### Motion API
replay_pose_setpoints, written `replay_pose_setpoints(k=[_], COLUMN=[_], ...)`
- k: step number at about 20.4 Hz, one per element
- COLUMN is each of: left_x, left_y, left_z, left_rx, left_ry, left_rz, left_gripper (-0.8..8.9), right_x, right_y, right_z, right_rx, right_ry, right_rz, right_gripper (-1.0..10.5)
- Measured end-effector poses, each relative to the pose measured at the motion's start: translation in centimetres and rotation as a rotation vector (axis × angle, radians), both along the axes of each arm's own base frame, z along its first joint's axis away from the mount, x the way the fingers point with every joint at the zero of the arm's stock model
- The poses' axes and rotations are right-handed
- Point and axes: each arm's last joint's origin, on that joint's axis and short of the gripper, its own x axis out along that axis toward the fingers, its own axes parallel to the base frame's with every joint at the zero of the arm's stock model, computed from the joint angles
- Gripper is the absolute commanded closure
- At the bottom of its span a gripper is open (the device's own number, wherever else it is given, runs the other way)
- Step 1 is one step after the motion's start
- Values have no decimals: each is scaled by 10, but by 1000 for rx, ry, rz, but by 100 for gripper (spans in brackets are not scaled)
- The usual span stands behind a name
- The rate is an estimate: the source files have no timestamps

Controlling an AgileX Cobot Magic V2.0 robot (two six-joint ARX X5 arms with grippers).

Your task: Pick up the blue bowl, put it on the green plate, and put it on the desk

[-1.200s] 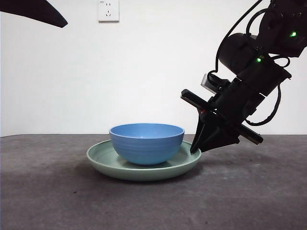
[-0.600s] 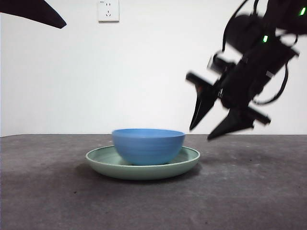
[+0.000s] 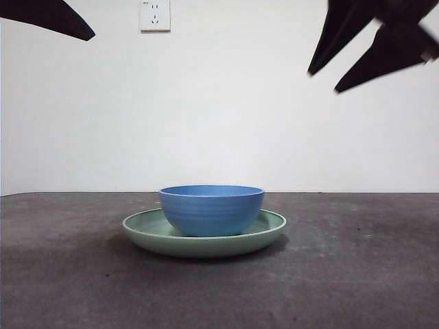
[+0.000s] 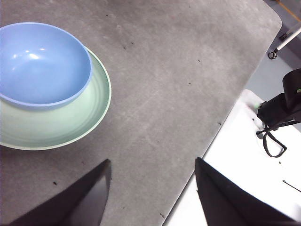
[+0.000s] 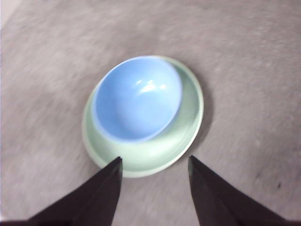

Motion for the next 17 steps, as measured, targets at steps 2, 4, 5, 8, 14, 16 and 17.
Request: replay_pose_setpoints(k=[2, 4, 5, 8, 14, 16, 17], left_x=[0, 0, 0, 0, 0, 0, 0], left_y=[0, 0, 0, 0, 0, 0, 0], left_z=[0, 0, 0, 0, 0, 0, 0], left_rx=[0, 0, 0, 0, 0, 0, 0], left_ry=[0, 0, 0, 0, 0, 0, 0], left_rz=[0, 0, 0, 0, 0, 0, 0], left_gripper=[533, 533, 533, 533, 533, 533, 533], right_x=[-15, -27, -34, -51, -65, -65, -65], right_y=[-3, -4, -5, -6, -2, 0, 0], right_z=[6, 9, 10, 10, 9, 9, 10], right_rx=[3, 6, 4, -12, -49, -48, -45], right_ry=[11, 32, 53, 108, 131, 123, 115], right_rz=[41, 79, 108, 170, 252, 261, 262], right_gripper=[723, 723, 723, 723, 723, 723, 723])
